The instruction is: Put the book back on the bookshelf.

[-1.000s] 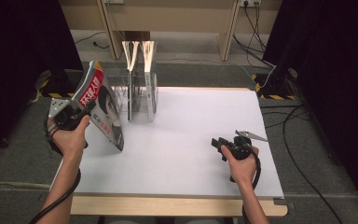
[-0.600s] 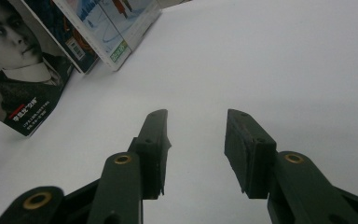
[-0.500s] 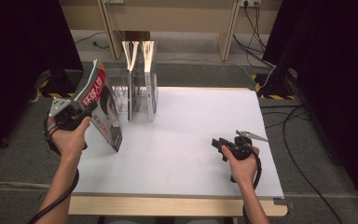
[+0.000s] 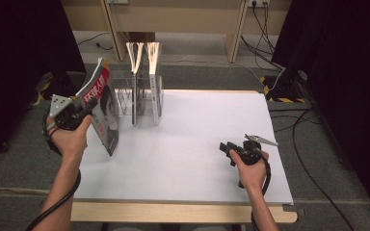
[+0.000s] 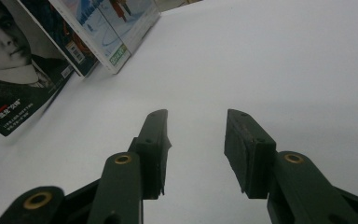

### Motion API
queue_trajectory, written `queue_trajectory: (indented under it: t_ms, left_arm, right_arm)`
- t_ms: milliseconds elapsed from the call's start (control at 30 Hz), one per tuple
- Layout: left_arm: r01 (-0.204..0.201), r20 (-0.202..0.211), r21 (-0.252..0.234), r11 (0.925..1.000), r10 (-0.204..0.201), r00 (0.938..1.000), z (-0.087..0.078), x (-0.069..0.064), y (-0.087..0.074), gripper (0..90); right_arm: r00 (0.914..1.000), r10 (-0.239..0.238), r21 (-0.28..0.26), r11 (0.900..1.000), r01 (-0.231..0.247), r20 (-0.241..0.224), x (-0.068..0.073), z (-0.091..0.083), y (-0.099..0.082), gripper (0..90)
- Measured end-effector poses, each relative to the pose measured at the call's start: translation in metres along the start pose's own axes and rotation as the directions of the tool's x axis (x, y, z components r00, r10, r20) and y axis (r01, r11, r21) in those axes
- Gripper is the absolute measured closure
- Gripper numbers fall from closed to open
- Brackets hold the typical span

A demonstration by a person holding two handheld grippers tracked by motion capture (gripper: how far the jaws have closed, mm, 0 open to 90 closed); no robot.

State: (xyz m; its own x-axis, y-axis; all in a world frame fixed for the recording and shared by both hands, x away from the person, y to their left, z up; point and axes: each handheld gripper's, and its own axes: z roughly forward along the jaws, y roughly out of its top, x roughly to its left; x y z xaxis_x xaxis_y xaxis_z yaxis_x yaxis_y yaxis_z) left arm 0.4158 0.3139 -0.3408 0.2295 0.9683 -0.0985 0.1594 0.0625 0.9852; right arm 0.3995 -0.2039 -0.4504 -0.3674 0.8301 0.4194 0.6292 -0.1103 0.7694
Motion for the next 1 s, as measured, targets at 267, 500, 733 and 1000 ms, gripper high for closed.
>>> queue_trajectory:
  t_ms: [267, 500, 733, 1000]
  left_arm:
    - [-0.026, -0.022, -0.034, 0.9991, 0.025, 0.9995, 0.003, 0.004, 0.014, 86.4]
    - [-0.049, -0.044, -0.046, 0.9978, 0.046, 0.9979, 0.014, 0.011, 0.02, 86.3]
    - [-0.073, -0.066, -0.068, 0.995, 0.068, 0.9955, 0.037, 0.023, 0.023, 86.3]
    - [-0.092, -0.107, -0.059, 0.994, 0.085, 0.9907, 0.058, 0.032, 0.004, 86.2]
  right_arm:
    - [1.0, -0.007, -0.003, 1.0, 0.007, -0.001, 0.0, 0.0, 0.0, 59.8]
    - [1.0, -0.001, -0.004, 1.0, 0.001, 0.0, -0.001, 0.0, 0.0, 59.9]
    - [1.0, -0.007, 0.007, 1.0, 0.007, -0.004, -0.001, 0.002, -0.001, 59.8]
    - [1.0, -0.003, 0.005, 1.0, 0.003, -0.004, -0.003, 0.001, -0.001, 59.8]
